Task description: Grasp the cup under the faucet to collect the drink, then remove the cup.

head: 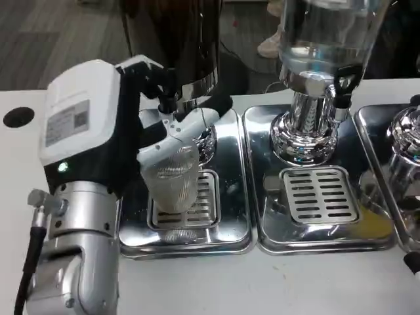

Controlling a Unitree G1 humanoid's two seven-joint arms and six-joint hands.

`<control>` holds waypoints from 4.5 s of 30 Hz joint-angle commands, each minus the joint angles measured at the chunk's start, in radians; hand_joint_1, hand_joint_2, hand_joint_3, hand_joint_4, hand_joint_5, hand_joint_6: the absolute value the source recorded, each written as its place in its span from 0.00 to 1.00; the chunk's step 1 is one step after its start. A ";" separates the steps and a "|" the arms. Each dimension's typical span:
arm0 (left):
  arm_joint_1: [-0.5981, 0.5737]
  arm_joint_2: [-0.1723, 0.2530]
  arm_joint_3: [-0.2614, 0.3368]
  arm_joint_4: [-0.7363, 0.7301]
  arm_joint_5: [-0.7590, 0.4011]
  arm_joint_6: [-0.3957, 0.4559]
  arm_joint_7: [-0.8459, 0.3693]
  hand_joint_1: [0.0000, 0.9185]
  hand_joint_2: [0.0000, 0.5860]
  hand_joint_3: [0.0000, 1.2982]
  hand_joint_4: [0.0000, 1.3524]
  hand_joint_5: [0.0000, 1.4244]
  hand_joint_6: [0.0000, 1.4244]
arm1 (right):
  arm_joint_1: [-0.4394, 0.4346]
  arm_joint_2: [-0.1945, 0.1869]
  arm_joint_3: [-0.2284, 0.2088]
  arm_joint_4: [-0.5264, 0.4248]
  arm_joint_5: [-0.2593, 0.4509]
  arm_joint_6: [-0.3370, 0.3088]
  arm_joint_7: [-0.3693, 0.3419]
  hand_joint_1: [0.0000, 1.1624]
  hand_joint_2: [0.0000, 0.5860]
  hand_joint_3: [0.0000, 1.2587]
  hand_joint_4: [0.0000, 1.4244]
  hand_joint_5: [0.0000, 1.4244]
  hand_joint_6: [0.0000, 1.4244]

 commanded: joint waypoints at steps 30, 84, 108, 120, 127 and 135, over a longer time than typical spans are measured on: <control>-0.089 -0.036 0.052 0.067 0.020 0.015 -0.034 0.02 0.09 0.27 0.22 0.58 0.74 | 0.030 -0.006 -0.010 -0.008 0.028 -0.033 -0.008 0.46 0.49 0.23 0.15 0.11 0.00; 0.052 -0.041 -0.060 0.018 0.026 -0.018 -0.059 0.03 0.11 0.29 0.24 0.59 0.72 | 0.033 -0.009 -0.010 0.016 0.058 -0.056 0.009 0.44 0.50 0.23 0.14 0.11 0.00; 0.091 -0.041 -0.066 -0.001 0.013 -0.029 -0.048 0.05 0.11 0.29 0.24 0.58 0.70 | 0.036 -0.016 -0.024 -0.019 0.046 -0.057 0.007 0.44 0.50 0.23 0.14 0.11 0.00; 0.124 -0.042 -0.071 -0.029 0.022 -0.038 -0.045 0.05 0.11 0.29 0.24 0.58 0.71 | 0.054 -0.013 -0.024 -0.036 0.052 -0.057 0.009 0.44 0.50 0.23 0.14 0.11 0.00; 0.125 -0.044 -0.071 -0.034 0.021 -0.040 -0.047 0.05 0.11 0.29 0.24 0.58 0.71 | 0.067 -0.012 -0.028 -0.046 0.056 -0.058 0.008 0.44 0.50 0.23 0.14 0.11 0.00; 0.125 -0.046 -0.072 -0.037 0.022 -0.040 -0.047 0.05 0.11 0.29 0.24 0.58 0.71 | 0.075 -0.013 -0.031 -0.044 0.062 -0.062 0.008 0.44 0.50 0.23 0.14 0.11 0.00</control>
